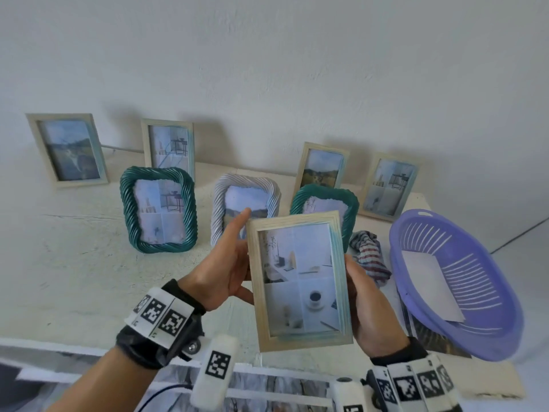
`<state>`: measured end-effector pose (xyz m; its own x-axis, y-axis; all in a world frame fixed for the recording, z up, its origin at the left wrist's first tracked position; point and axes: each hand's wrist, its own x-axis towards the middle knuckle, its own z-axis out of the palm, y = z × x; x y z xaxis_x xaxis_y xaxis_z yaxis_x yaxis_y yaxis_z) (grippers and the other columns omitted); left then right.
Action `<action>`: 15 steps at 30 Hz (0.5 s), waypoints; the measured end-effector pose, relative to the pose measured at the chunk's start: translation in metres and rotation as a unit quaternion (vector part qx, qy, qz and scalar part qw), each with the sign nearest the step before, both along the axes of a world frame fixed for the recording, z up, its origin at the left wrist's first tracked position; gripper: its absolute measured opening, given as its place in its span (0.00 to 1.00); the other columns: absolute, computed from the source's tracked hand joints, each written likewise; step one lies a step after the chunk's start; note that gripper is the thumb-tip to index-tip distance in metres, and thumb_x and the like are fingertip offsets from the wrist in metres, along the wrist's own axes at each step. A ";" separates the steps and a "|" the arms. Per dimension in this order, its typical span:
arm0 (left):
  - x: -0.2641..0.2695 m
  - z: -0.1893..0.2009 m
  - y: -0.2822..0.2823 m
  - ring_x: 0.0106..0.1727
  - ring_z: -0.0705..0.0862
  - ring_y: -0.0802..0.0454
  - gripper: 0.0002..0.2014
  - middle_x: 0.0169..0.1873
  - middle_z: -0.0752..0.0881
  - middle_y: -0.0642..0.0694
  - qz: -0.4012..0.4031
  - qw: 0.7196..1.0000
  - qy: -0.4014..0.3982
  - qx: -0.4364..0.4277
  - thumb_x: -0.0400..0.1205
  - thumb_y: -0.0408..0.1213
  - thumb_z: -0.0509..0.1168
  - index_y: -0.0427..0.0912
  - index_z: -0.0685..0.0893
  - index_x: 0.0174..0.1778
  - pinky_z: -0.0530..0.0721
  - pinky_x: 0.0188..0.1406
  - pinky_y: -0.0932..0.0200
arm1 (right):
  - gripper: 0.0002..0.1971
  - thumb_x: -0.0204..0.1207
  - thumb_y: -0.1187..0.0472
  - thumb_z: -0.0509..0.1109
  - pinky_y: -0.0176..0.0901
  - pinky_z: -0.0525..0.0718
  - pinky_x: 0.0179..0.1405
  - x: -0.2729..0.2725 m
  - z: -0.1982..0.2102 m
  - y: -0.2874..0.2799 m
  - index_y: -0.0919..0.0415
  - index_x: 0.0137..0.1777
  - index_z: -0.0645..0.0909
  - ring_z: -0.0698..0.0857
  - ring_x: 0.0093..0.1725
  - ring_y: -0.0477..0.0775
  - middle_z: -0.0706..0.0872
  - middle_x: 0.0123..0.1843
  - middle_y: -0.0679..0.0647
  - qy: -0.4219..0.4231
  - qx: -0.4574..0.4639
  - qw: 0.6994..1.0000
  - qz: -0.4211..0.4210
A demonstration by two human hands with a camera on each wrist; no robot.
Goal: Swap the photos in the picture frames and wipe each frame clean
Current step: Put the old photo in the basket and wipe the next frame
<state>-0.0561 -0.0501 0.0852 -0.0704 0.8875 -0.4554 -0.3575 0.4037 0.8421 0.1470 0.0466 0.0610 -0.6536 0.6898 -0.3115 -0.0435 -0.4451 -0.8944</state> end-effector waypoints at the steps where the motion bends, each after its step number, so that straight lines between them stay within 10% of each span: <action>1: -0.004 0.008 0.004 0.51 0.89 0.40 0.40 0.53 0.90 0.35 0.007 1.000 0.017 0.012 0.78 0.70 0.42 0.44 0.88 0.60 0.85 0.50 0.36 | 0.20 0.83 0.48 0.56 0.61 0.80 0.63 -0.002 0.007 0.006 0.53 0.59 0.88 0.86 0.61 0.62 0.88 0.60 0.61 -0.002 0.041 0.999 0.011; 4: -0.022 0.038 0.017 0.50 0.88 0.38 0.38 0.54 0.88 0.30 0.034 0.995 0.078 0.057 0.78 0.67 0.44 0.41 0.85 0.63 0.86 0.46 0.34 | 0.17 0.82 0.53 0.59 0.53 0.86 0.43 -0.015 0.040 0.028 0.59 0.54 0.87 0.88 0.49 0.57 0.90 0.50 0.58 0.002 0.205 0.978 0.020; 9: -0.071 0.099 0.052 0.45 0.89 0.41 0.37 0.46 0.90 0.35 0.074 0.973 0.178 0.124 0.84 0.63 0.39 0.40 0.85 0.57 0.87 0.35 0.46 | 0.10 0.82 0.60 0.65 0.62 0.88 0.49 -0.060 0.106 0.078 0.61 0.58 0.84 0.89 0.54 0.55 0.90 0.53 0.54 -0.010 0.451 0.892 -0.008; 15: -0.147 0.146 0.112 0.41 0.89 0.45 0.33 0.36 0.89 0.44 0.092 0.948 0.267 0.147 0.85 0.62 0.39 0.43 0.83 0.55 0.86 0.39 0.48 | 0.19 0.81 0.59 0.65 0.56 0.90 0.47 -0.147 0.161 0.140 0.56 0.72 0.76 0.90 0.45 0.55 0.88 0.48 0.63 -0.077 0.529 0.845 0.003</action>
